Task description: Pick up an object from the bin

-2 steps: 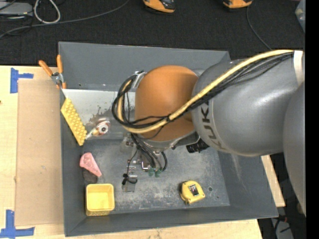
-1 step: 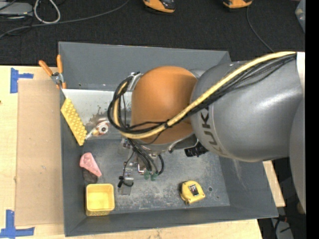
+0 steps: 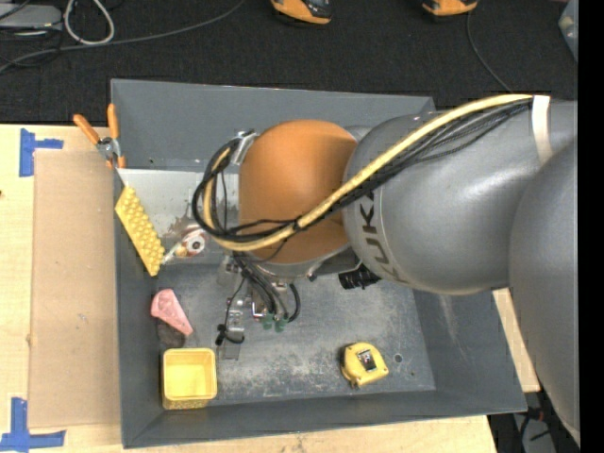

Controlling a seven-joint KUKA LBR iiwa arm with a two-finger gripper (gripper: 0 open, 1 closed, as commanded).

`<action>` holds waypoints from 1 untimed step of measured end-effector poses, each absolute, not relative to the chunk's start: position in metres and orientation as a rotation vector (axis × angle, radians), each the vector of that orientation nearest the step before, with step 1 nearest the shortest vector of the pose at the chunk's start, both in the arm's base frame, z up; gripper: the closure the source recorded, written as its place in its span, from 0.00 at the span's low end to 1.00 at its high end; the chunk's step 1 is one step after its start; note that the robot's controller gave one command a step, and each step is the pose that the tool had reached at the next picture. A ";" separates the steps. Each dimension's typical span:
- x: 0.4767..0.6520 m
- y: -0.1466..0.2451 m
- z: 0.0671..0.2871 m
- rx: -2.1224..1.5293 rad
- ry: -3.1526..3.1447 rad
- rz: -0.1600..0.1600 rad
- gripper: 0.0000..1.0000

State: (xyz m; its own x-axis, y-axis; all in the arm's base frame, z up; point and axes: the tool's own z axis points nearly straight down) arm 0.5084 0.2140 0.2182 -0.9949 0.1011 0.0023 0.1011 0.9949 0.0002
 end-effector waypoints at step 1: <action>0.499 0.224 0.219 -0.147 -3.135 0.002 0.00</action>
Offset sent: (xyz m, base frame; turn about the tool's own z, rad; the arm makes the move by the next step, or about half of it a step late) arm 0.0178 0.0207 -0.1019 0.0183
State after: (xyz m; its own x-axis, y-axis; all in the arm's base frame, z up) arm 0.4991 0.2244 0.2190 -0.9956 0.0935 0.0030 0.0935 0.9956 -0.0011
